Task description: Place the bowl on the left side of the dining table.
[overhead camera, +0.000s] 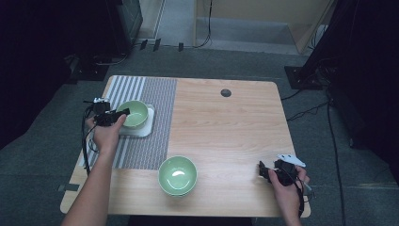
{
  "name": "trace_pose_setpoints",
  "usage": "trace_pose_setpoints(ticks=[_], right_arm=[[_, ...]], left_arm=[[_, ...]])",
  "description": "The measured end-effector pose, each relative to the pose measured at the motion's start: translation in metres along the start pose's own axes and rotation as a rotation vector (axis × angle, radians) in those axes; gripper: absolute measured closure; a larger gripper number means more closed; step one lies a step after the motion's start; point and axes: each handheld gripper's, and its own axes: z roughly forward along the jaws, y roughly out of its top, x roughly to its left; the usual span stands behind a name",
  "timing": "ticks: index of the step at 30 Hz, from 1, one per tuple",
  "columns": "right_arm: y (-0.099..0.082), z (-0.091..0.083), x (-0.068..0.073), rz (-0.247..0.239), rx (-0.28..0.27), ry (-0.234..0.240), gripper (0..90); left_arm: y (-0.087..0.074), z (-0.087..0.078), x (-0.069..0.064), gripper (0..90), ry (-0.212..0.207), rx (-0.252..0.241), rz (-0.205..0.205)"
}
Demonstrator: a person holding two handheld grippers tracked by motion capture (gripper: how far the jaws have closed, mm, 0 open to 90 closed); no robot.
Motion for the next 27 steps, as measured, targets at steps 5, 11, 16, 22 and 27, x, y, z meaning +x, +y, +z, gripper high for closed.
trace_pose_setpoints(ticks=[5, 11, 16, 22, 27], right_arm=[[0.0, 0.0, 0.0, 0.0, 0.0, 0.0, 9.2], [0.0, 0.001, 0.001, 0.004, 0.002, -0.004, 8.0], [0.001, 0.001, 0.001, 0.004, 0.003, -0.005, 7.9], [0.001, 0.001, 0.002, 0.009, 0.003, -0.009, 7.0], [0.001, 0.001, 0.002, 0.007, 0.006, -0.008, 6.2]], left_arm=[[-0.004, -0.01, -0.001, 19.3, -0.006, -0.06, -0.037], [-0.008, -0.025, -0.004, 17.9, -0.026, -0.068, -0.002], [-0.01, -0.036, -0.006, 17.9, -0.01, -0.087, 0.036], [-0.017, -0.051, -0.009, 17.0, 0.005, -0.126, 0.071], [-0.021, -0.061, -0.009, 17.0, -0.009, -0.121, 0.074]])
